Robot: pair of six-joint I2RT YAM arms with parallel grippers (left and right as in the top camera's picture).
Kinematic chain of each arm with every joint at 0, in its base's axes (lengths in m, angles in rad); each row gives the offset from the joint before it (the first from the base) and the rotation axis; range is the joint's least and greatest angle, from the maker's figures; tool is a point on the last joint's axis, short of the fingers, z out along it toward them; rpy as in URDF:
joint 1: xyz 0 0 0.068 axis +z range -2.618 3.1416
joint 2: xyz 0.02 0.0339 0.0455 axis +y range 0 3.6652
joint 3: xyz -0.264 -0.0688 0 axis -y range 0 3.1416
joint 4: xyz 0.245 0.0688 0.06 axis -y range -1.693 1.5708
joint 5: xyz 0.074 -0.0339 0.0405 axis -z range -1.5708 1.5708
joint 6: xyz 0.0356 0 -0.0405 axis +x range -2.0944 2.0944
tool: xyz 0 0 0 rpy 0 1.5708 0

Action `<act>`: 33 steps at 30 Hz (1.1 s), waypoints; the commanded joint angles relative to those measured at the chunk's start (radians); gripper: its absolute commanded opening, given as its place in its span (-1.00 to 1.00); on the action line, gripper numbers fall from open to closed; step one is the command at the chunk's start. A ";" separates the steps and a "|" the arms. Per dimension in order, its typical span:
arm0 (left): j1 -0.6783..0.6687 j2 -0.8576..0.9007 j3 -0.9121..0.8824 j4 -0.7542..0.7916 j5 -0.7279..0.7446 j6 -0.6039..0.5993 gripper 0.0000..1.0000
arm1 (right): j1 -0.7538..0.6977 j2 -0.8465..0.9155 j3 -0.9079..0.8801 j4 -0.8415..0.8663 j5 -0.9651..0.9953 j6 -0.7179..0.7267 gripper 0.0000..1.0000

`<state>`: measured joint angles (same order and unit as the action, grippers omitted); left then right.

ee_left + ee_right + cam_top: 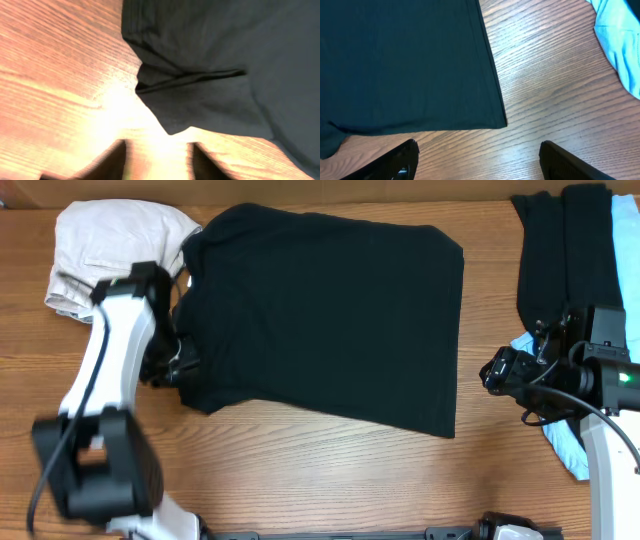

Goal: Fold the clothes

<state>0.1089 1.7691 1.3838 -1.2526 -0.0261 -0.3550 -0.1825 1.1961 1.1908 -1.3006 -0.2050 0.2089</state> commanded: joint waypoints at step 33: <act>0.002 -0.004 -0.336 0.464 0.127 0.021 -0.92 | -0.001 -0.003 0.007 0.005 -0.010 -0.003 0.62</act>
<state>0.1120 1.7512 0.9928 -0.7322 0.0628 -0.3367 -0.1825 1.1961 1.1908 -1.3006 -0.2070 0.2089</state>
